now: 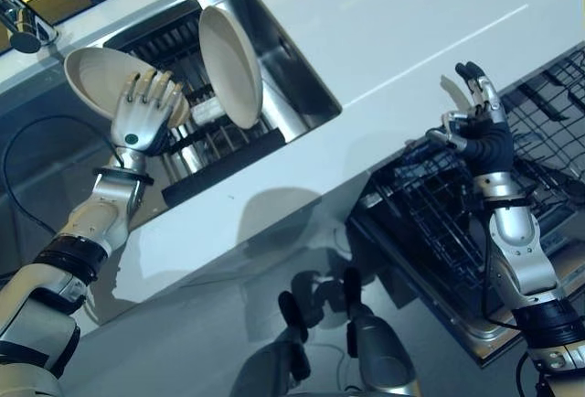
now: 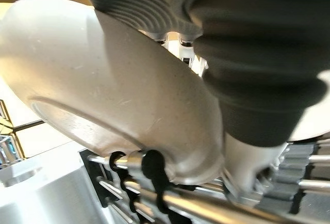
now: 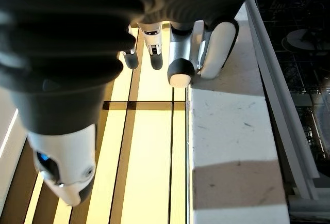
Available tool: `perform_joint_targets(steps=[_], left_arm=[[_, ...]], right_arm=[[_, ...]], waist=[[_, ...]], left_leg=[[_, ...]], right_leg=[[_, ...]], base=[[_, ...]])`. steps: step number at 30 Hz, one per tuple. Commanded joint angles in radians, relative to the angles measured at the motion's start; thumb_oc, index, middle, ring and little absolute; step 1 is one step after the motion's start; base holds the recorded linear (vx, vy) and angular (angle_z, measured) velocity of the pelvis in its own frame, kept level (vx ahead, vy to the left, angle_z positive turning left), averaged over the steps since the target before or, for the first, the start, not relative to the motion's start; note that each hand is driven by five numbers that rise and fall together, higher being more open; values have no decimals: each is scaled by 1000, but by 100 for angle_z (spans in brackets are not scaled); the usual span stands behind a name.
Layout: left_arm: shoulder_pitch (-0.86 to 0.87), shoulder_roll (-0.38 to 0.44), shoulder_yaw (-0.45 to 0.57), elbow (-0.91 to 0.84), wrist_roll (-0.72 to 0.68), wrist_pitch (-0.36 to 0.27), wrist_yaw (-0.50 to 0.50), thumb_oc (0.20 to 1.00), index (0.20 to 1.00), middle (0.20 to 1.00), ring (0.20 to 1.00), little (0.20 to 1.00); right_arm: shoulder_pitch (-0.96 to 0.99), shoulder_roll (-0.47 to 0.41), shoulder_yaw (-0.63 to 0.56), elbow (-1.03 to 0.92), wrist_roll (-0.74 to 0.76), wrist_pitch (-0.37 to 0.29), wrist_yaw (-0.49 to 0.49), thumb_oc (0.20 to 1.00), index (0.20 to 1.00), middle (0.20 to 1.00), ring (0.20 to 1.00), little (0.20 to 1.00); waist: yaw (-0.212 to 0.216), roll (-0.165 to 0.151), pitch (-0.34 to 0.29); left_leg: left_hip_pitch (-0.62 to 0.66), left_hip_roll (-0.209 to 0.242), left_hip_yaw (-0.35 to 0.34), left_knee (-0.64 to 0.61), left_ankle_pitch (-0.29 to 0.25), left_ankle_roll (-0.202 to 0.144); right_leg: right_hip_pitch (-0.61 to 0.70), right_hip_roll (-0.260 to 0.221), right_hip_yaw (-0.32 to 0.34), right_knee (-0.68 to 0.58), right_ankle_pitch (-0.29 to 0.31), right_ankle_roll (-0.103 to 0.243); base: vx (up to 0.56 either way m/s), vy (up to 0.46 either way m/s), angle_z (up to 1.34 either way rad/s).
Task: Pick up plates and place into dishwasher.
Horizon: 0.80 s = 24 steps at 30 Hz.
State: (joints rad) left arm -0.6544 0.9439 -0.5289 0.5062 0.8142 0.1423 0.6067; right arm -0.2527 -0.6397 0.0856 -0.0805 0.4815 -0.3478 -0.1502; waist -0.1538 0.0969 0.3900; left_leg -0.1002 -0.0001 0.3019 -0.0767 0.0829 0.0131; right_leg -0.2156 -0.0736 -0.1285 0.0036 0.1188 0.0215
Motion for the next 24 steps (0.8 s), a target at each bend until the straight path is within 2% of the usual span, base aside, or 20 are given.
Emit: perform_joint_targets(steps=[1,16,24], left_arm=[[11,-11,57,35,53,39,-45,200,200,200,200,200],[173,-48,156,-19,120,8,-61,200,200,200,200,200],[250,-86,189,-42,129,-1,-28,200,200,200,200,200]], right_arm=[[115,57,46,104,-13,98,-1,1000,1000,1000,1000,1000],[206,35,-49,65,-15,165,85,1000,1000,1000,1000,1000],[265,20,-103,42,-17,202,136,1000,1000,1000,1000,1000]], waist=[[26,-56,7],[25,-24,-28],[15,-1,-57]], left_leg=[[-58,-24,-43,68,-72,-11],[3,-41,-64,74,-81,-11],[40,-50,-75,67,-80,-13]], right_leg=[[-5,-71,17,32,-65,117],[56,-101,10,40,-78,125],[91,-116,6,36,-83,129]], base=[[55,52,0],[63,39,3],[62,44,3]])
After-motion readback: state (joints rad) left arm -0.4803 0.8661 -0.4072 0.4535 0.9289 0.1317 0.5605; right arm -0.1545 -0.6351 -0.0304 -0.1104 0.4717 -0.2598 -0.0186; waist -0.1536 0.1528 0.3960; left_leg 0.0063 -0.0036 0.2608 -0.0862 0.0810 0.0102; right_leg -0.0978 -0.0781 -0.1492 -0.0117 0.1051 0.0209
